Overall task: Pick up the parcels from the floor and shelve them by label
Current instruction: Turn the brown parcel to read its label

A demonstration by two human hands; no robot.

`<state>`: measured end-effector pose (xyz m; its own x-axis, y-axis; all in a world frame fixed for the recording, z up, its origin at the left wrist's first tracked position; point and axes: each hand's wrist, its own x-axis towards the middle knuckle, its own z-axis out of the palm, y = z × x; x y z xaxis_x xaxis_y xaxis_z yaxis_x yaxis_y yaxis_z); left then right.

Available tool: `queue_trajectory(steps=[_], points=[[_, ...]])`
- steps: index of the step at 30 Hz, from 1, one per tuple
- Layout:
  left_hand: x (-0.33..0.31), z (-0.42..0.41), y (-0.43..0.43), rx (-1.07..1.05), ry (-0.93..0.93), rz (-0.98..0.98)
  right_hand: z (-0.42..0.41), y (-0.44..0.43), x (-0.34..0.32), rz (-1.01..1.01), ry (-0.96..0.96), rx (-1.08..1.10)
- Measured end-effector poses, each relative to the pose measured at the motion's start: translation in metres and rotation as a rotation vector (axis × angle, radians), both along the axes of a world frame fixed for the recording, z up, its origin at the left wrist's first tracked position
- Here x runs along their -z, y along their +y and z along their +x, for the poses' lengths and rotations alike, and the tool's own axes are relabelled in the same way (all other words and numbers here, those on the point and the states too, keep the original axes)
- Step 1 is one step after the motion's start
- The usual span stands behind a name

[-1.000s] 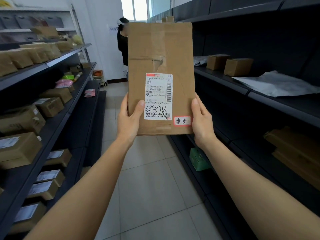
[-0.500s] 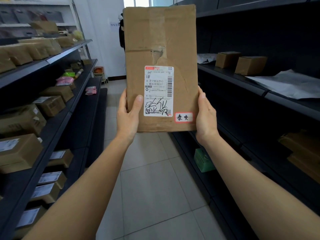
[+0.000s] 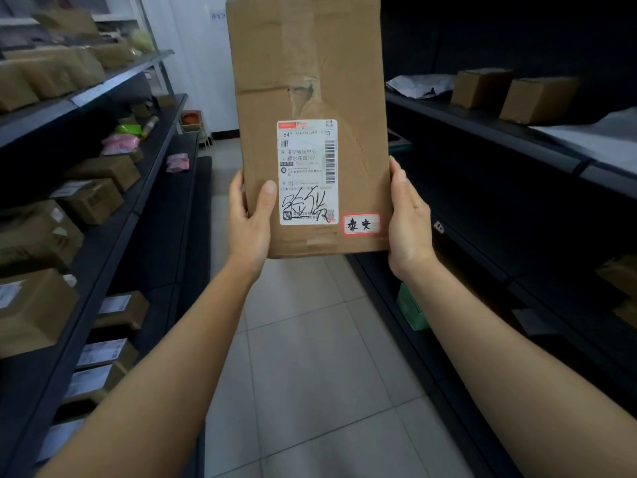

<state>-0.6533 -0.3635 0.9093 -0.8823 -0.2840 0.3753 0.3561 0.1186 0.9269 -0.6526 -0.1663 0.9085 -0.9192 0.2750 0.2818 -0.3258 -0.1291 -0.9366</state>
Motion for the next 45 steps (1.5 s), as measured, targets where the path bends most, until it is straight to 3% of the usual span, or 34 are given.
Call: queue_trajectory(steps=[12,29,37,45], points=[[0.025,-0.121,0.031,0.024,-0.087,-0.029,-0.108,0.031,0.025,-0.059,-0.160,-0.041],[0.075,-0.333,0.051,0.328,-0.344,-0.077,-0.242,0.040,0.053,-0.114,-0.410,0.234],[0.109,-0.383,0.145,0.614,-0.463,-0.203,-0.245,0.104,0.085,-0.165,-0.584,0.470],[0.122,-0.408,0.236,0.741,-0.511,-0.210,-0.257,0.179,0.095,-0.224,-0.586,0.577]])
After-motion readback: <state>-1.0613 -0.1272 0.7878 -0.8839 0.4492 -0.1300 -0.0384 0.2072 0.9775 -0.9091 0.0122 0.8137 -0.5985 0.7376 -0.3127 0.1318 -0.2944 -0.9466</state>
